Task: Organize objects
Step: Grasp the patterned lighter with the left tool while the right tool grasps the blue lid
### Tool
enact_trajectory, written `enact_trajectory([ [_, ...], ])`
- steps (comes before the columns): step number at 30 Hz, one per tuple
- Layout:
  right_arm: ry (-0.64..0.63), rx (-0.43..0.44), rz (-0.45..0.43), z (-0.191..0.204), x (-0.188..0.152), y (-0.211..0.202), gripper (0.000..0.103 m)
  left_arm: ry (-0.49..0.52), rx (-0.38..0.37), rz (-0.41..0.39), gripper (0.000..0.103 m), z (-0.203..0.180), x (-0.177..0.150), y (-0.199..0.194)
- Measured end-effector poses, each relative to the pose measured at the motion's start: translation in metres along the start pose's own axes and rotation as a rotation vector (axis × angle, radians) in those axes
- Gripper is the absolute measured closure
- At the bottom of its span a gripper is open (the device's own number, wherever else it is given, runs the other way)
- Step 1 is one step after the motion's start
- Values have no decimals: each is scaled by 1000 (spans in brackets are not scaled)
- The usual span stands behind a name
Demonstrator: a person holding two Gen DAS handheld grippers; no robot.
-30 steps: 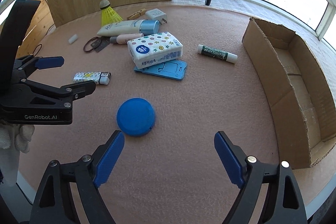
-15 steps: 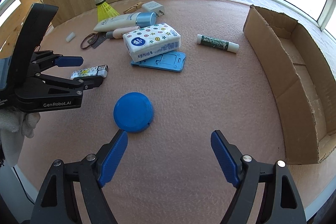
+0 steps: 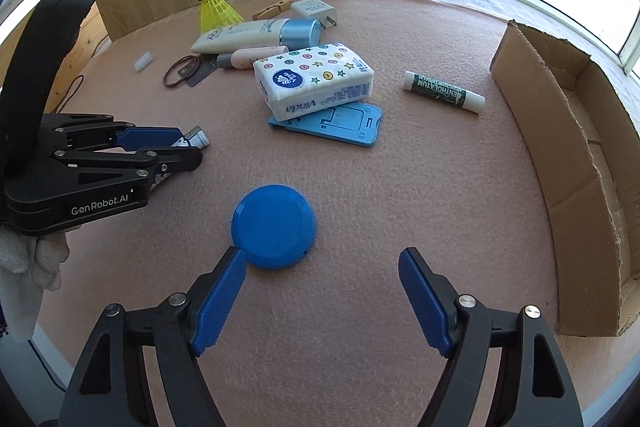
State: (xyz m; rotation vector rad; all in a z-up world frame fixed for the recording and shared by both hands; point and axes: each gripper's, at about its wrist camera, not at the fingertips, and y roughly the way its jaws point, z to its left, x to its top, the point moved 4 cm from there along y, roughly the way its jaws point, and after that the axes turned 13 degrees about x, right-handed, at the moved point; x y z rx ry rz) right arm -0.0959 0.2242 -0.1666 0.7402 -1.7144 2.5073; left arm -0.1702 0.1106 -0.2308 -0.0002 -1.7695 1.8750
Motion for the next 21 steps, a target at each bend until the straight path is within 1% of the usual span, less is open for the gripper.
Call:
enact_trajectory([
  [8,-73,-2,30,14,7,17,28,-141,18,8,76,12,-20,-6],
  [11,-103,-11,50,18,8,23,36,-163,30,8,76,14,-28,-10],
  [13,-120,-21,67,19,8,28,43,-185,28,8,76,16,-30,-9],
  [15,-138,-29,66,20,9,29,44,-212,20,9,76,20,-39,-11],
  [17,-151,-26,67,22,10,29,47,-231,14,10,76,22,-47,-16],
  [19,-164,-18,67,23,11,29,57,-235,13,10,76,21,-53,-19],
  [21,-174,-25,70,25,11,29,57,-222,16,14,75,19,-55,-21],
])
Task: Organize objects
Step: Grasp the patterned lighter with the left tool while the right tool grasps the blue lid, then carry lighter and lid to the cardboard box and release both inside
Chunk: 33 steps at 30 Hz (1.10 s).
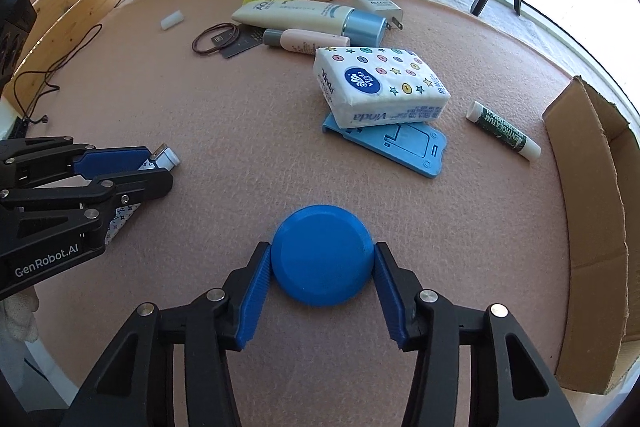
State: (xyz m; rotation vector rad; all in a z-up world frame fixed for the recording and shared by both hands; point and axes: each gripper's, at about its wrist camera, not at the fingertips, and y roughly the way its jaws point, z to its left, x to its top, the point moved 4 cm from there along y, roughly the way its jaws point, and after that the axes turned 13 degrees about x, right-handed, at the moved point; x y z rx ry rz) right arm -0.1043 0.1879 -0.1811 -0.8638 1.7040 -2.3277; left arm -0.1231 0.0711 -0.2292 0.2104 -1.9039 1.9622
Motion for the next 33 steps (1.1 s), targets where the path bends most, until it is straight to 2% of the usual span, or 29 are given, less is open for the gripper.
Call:
enact_trajectory([
  [3,-5,4,2,-1,0,0,57,-14,-5,7,74,2,-3,-1],
  [5,-6,9,3,-2,0,0,57,-22,-8,11,61,2,-7,-3],
  [7,-11,10,4,-3,-1,-1,57,-29,-6,10,53,1,-12,-6],
  [8,-13,11,5,-3,-2,-1,57,-27,1,2,53,1,-15,-7],
  [9,-16,10,5,-3,-2,-2,57,-21,12,-4,54,1,-17,-8],
  [11,-20,11,5,-4,-3,-3,57,-20,53,-9,70,2,-20,-9],
  [13,-21,10,4,-5,-5,-4,57,-42,54,-3,78,6,-24,-11],
  [18,-10,14,-8,-12,-10,-12,57,-112,19,18,78,15,-30,-18],
  [23,7,22,-59,-23,-10,-37,57,-139,11,-22,78,15,-20,-37],
  [28,24,26,-130,-39,-9,-76,57,-138,-5,-76,78,-2,0,-59],
  [33,46,12,-192,-63,-10,-115,57,-104,-31,-130,78,-36,24,-79],
])
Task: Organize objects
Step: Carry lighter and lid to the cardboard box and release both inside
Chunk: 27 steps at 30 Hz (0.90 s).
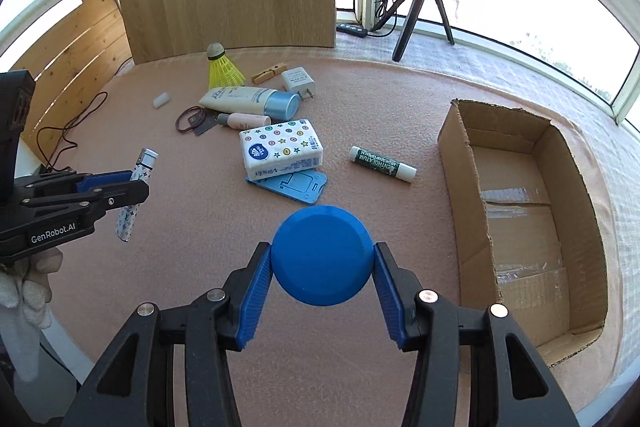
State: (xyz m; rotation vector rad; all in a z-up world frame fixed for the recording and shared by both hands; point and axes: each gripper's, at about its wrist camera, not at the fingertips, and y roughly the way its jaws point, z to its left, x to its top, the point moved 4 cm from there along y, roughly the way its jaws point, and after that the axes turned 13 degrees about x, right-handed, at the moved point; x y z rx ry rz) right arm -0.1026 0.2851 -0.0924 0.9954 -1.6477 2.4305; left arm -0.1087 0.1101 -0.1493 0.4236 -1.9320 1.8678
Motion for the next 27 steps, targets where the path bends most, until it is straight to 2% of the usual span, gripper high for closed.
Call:
enact_trajectory([
  [6,58,-37,-64,-44,2,-42,57,56,-68,-45,78,-57,25,-11],
  [14,142,-131,-116,-114,-10,-84,57,161,-140,-80,78,-148,51,-13],
  [23,203,-191,-101,-172,-27,-92,57,296,-195,-83,78,-251,67,-1],
  [27,233,-193,-92,-190,-32,-90,57,336,-200,-69,78,-283,70,13],
])
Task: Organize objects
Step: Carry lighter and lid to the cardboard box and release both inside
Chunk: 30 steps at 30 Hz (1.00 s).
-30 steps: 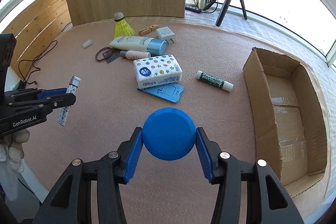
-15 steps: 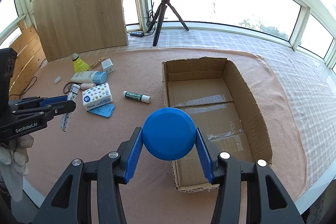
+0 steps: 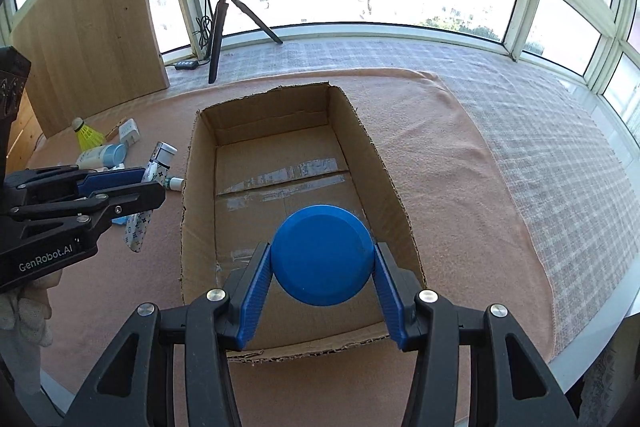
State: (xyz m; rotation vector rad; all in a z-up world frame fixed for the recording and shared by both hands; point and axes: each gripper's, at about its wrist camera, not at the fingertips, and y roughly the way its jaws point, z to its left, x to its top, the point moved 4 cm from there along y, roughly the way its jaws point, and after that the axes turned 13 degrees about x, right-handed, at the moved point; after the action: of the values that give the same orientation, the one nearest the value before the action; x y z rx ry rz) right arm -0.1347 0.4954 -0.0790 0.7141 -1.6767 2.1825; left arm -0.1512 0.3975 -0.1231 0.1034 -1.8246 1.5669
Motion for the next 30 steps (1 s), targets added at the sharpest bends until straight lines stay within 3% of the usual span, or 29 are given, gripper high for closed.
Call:
enact_trajectory([
  [16,40,29,16,-25,3,11,57,67,55,16,78,-33,34,42],
  [18,32,35,9,-24,4,9,55,60,62,8,66,-32,38,42],
  [19,24,34,5,-22,4,8,47,54,62,2,42,-31,39,41],
  [20,19,24,-2,-22,5,6,41,51,64,-8,26,-31,40,40],
  [21,14,13,-13,-21,5,4,29,46,65,-16,24,-30,41,39],
  [22,10,6,-20,-21,6,2,24,44,63,-14,24,-28,42,39],
  [30,38,-14,5,-24,3,5,24,52,65,-12,24,-27,40,38],
])
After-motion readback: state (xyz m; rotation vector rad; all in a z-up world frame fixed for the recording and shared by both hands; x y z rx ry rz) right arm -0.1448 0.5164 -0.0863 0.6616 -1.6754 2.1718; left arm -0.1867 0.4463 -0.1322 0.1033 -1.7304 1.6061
